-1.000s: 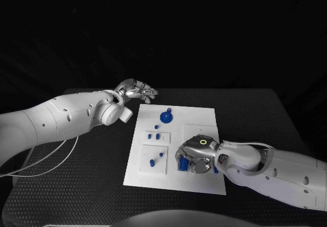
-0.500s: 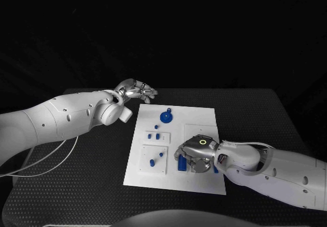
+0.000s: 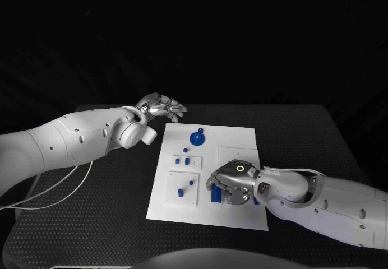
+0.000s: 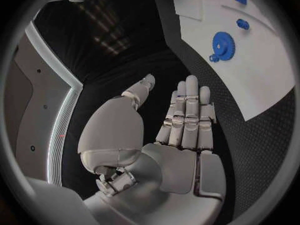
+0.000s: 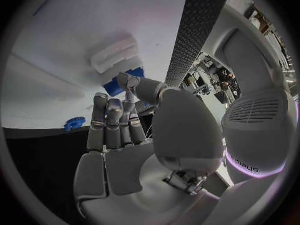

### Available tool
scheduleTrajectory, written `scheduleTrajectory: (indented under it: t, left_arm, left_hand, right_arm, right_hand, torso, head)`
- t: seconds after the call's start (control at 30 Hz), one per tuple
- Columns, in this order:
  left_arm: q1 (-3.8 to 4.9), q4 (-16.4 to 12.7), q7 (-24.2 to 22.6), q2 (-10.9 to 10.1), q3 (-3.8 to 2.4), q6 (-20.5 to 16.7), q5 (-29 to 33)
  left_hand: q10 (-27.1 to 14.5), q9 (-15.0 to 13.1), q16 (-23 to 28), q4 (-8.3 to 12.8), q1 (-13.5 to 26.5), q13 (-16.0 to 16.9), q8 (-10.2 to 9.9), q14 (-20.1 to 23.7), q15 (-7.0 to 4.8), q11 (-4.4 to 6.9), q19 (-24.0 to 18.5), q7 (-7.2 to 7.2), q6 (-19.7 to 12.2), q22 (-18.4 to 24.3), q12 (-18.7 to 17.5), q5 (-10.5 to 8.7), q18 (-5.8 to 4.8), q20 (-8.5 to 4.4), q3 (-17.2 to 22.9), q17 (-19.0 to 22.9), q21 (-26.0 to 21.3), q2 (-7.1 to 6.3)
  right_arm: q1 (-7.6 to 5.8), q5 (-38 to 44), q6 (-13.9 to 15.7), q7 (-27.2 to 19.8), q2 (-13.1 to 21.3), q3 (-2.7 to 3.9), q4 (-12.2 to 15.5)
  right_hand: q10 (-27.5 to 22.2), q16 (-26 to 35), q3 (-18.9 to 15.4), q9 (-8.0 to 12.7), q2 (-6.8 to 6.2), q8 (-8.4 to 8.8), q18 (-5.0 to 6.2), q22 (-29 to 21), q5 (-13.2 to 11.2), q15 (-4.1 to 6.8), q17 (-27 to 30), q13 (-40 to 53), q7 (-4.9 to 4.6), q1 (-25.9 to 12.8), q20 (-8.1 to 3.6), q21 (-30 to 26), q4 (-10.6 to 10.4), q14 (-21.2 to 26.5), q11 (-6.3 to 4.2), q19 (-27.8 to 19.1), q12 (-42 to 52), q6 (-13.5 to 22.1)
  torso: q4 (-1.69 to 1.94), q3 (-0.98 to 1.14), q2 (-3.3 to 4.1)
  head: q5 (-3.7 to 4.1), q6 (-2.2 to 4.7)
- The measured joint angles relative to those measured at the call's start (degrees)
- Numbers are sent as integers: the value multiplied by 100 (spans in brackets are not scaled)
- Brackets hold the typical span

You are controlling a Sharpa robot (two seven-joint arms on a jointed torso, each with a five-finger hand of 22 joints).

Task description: Assemble the parts on the task board

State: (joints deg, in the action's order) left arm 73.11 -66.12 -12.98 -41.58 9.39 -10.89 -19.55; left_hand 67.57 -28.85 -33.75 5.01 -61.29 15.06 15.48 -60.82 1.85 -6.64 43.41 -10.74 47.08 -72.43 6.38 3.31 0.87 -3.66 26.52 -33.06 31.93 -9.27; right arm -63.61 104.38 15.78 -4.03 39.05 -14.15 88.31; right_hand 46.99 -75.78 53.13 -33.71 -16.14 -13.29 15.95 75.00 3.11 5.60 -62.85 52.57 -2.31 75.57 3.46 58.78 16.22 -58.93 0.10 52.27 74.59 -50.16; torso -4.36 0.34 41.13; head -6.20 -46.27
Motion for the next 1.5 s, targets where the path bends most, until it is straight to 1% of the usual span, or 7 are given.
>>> scheduleTrajectory:
  t: [0.23,0.43,0.6,0.73,0.9,1.17,1.5]
  left_arm:
    - [-2,5,3,2,0,1,0]
    - [-1,16,3,16,1,2,0]
    - [0,27,3,20,3,2,0]
    - [0,27,3,24,6,1,0]
    - [0,30,0,28,9,0,0]
    - [0,22,0,42,16,1,0]
    - [-1,8,2,37,19,1,0]
  left_hand:
    - [0,0,0,0,0,0,0,0,0,0,0,0,0,1,0,0,0,0,0,0,0,0]
    - [0,-1,0,0,0,1,23,0,0,0,0,0,0,-5,0,0,0,0,0,-4,0,0]
    - [0,-1,0,0,0,1,23,0,0,0,0,0,0,-4,0,0,0,0,0,-4,0,0]
    - [0,-1,0,0,0,1,23,0,0,0,0,0,0,-4,0,0,0,0,0,-4,0,0]
    - [0,-1,22,0,0,1,23,0,0,0,-21,0,0,-10,0,0,0,20,0,-10,0,0]
    - [0,-1,22,0,0,1,23,0,0,0,-20,0,0,-9,0,0,0,20,0,-10,-22,0]
    - [0,4,22,0,0,2,23,0,0,0,-21,0,0,-14,0,0,0,20,0,-15,-22,0]
  right_arm:
    - [-47,-105,302,20,198,-4,50]
    - [-299,-632,606,-2,454,-1,219]
    - [-596,-1544,445,65,735,4,239]
    - [-725,-2204,46,336,936,1,183]
    - [-804,-2814,-583,965,1137,-1,217]
    - [-813,-3694,-1411,2232,1392,-8,392]
    - [-791,-4176,-1568,3244,1457,-7,670]
  right_hand:
    - [0,-67,-118,79,-96,50,1,1,0,0,40,-46,-79,-123,0,0,27,0,0,0,79,186]
    - [0,-117,-945,94,-94,50,1,0,-23,0,76,-91,-140,-816,-20,46,30,0,0,-21,145,282]
    - [153,-117,-1345,61,59,-109,-90,0,-23,-52,165,-180,-445,-1449,-73,68,-288,-100,88,96,172,35]
    - [358,-117,-1566,33,175,-204,-139,-45,-23,-136,259,-274,-556,-1748,-134,69,-509,-264,162,220,172,-153]
    - [835,-88,-1694,-68,324,-358,-215,-161,-23,-20,434,-395,-473,-2110,-310,111,-1033,-725,49,599,196,-513]
    - [1159,-62,-1776,-155,456,-400,-210,-237,-23,84,485,-417,-387,-2372,-501,135,-1399,-1048,-52,873,165,-605]
    - [1324,-42,-2052,-238,596,-505,-203,-248,-23,166,437,-361,-242,-2802,-543,157,-1618,-1202,-176,937,143,-873]
  torso:
    - [-6,1,-6]
    - [-7,2,-7]
    - [-3,2,-7]
    - [-4,1,-7]
    - [-10,1,-7]
    - [-7,4,-3]
    - [-14,10,1]
  head:
    - [7,41]
    - [41,85]
    - [90,120]
    - [118,142]
    - [157,170]
    - [207,196]
    - [238,176]
